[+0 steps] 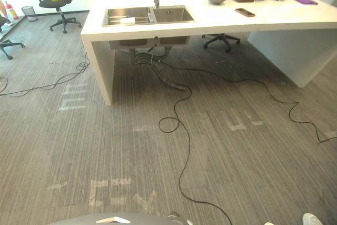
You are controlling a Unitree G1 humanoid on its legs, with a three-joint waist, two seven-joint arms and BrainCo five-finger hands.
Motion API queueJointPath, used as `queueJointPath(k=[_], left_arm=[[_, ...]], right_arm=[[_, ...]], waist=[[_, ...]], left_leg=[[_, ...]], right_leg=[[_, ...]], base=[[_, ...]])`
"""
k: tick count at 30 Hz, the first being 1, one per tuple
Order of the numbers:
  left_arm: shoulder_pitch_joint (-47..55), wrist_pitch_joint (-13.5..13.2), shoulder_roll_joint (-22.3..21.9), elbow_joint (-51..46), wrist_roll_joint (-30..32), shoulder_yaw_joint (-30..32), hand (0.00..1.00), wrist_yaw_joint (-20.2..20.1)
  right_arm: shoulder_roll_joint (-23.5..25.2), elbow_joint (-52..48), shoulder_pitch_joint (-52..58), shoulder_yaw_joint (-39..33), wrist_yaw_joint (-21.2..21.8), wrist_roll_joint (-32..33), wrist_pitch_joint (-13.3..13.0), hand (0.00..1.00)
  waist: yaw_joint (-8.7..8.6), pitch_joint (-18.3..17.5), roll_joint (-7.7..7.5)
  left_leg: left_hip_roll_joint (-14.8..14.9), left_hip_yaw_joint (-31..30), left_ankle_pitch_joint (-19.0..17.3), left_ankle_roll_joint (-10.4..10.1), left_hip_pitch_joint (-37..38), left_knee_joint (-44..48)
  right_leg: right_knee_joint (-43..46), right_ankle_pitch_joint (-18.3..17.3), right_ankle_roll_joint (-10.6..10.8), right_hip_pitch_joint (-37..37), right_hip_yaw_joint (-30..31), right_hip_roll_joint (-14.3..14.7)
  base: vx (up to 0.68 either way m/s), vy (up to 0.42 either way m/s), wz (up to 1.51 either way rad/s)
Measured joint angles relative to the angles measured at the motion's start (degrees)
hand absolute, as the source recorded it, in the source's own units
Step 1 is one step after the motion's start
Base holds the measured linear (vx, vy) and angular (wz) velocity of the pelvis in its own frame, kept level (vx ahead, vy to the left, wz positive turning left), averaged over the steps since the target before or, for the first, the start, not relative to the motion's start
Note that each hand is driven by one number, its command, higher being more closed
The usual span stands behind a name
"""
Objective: Walk over to the sink, pick up the cup, carry it to the dishwasher, place the cup inside the dishwasher, then close the dishwasher door
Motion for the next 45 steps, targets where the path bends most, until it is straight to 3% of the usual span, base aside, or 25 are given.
queueJointPath(k=[1, 5, 10, 15, 23, 27, 31, 34, 36, 45], left_arm=[[-0.2, -1.2, 0.0, -0.1, 1.2, -0.2, 0.00, -0.9], [-2.4, -1.2, 1.3, -0.7, 0.6, -2.8, 0.00, -1.0], [-3.7, -0.8, 2.3, -2.9, -3.1, -5.4, 0.00, 2.6], [-6.2, -6.0, 1.0, -7.5, -3.3, -4.9, 0.00, 7.8], [-9.1, -10.2, -2.5, -7.2, 1.8, -5.0, 0.00, 11.7], [-9.3, -10.1, -2.3, -5.2, 1.1, -4.9, 0.00, 9.0], [-9.4, -7.6, -1.8, -2.6, -1.7, -4.9, 0.00, 4.8], [-9.3, -7.5, -1.8, -1.7, -1.7, -4.7, 0.00, 5.1], [-9.3, -7.5, -1.8, -0.5, -1.6, -3.6, 0.00, 6.1], [-9.3, -6.1, -2.0, 0.2, -2.9, -2.4, 0.00, 7.7]], right_arm=[[0.1, 0.0, -0.4, 0.1, 0.0, 0.7, -0.6, 0.00], [0.1, -0.3, -3.2, 1.9, 0.2, 1.6, -2.5, 0.00], [0.6, -2.6, -8.9, 4.6, 0.1, 1.7, -5.1, 0.00], [1.3, -2.5, -12.9, 5.3, 1.2, 1.0, -6.2, 0.00], [1.6, -2.4, -11.9, 6.9, 5.5, -3.2, -7.1, 0.00], [1.9, -2.5, -10.7, 6.8, 6.2, -3.2, -8.2, 0.00], [2.0, -2.4, -9.9, 6.2, 6.1, -3.3, -8.2, 0.00], [2.1, -2.3, -9.3, 4.9, 5.7, -3.2, -7.0, 0.00], [1.9, -2.0, -8.5, 4.2, 5.6, -3.2, -4.7, 0.00], [1.7, -0.6, -7.9, 1.7, 2.7, -2.0, -2.6, 0.00]], waist=[[0.00, 0.1, -0.08], [-0.19, 1.1, -0.56], [0.05, 2.2, -0.59], [1.46, 3.1, -1.44], [0.70, 4.0, -1.02], [0.50, 4.2, -0.85], [0.29, 4.1, -0.68], [0.36, 4.1, -0.65], [0.55, 4.1, -0.66], [0.00, 3.3, -0.95]], left_leg=[[0.3, -0.1, 0.6, -0.1, 0.6, -1.0], [1.4, -1.5, 2.6, 0.2, 1.4, -2.1], [1.5, -2.4, 4.1, -0.7, 1.8, -3.2], [1.3, -3.1, 4.0, -0.9, 2.2, -3.2], [1.1, -3.0, 4.0, -0.9, 3.1, -3.2], [1.0, -3.0, 4.3, -0.4, 3.3, -3.2], [1.2, -2.9, 4.4, 0.1, 3.4, -3.6], [1.3, -2.5, 4.3, 0.3, 3.6, -3.6], [1.4, -1.3, 4.0, 0.4, 4.0, -3.7], [1.1, -1.1, 3.2, 0.7, 4.1, -3.7]], right_leg=[[-0.8, 0.2, 0.2, 0.6, -0.3, 0.6], [-1.5, 0.3, 0.2, 1.2, -3.3, 1.9], [-1.5, 0.3, 0.1, 1.7, -6.4, 2.0], [-1.5, 0.9, -0.1, 2.5, -7.2, 1.8], [-1.1, 0.7, 0.0, 3.2, -6.8, 1.6], [-0.8, -0.2, -0.1, 3.2, -6.0, 1.7], [-0.7, -0.3, -0.4, 3.1, -5.7, 1.9], [-0.8, -0.2, -0.6, 3.1, -5.3, 2.0], [-1.3, 0.1, -1.0, 3.2, -3.8, 2.2], [-0.2, -0.4, -0.3, 2.9, -3.1, 1.9]], base=[[0.07, -0.069, 0.02], [0.10, -0.085, 0.14], [0.04, -0.035, 0.10], [0.00, 0.010, 0.12], [-0.06, 0.004, -0.04], [-0.08, -0.012, -0.02], [-0.08, -0.005, -0.01], [-0.07, 0.012, -0.08], [-0.06, 0.023, -0.29], [0.01, 0.027, -0.06]])
